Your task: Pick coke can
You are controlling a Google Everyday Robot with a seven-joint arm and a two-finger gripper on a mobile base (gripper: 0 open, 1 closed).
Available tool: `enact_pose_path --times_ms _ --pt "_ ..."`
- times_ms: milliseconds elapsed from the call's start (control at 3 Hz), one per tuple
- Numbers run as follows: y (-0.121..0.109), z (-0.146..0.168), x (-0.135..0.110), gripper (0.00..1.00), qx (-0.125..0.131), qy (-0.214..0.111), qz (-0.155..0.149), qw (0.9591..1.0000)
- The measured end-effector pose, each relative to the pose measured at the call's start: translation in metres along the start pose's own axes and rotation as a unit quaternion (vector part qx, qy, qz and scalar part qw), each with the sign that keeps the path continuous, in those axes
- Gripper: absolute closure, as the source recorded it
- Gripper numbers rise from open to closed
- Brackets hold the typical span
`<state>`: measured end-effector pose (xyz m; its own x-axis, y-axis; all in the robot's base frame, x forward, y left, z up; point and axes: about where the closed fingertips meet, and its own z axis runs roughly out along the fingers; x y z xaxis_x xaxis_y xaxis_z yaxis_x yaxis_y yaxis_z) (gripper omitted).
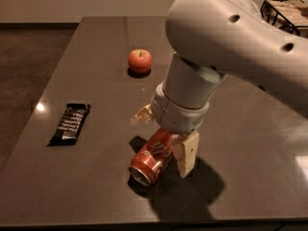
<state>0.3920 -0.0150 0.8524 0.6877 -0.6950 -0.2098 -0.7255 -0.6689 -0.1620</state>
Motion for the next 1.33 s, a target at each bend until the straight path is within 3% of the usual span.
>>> enact_pose_path --times_ms 667,1000,1333 --pt "-0.004 -0.002 0.002 0.63 -0.012 0.008 -0.005 0.9999" --pt "-0.009 -0.023 0.009 0.86 -0.012 -0.008 0.013 0.9998" --pt "-0.019 -0.066 0.015 1.00 0.006 -0.028 0.022 0.9994"
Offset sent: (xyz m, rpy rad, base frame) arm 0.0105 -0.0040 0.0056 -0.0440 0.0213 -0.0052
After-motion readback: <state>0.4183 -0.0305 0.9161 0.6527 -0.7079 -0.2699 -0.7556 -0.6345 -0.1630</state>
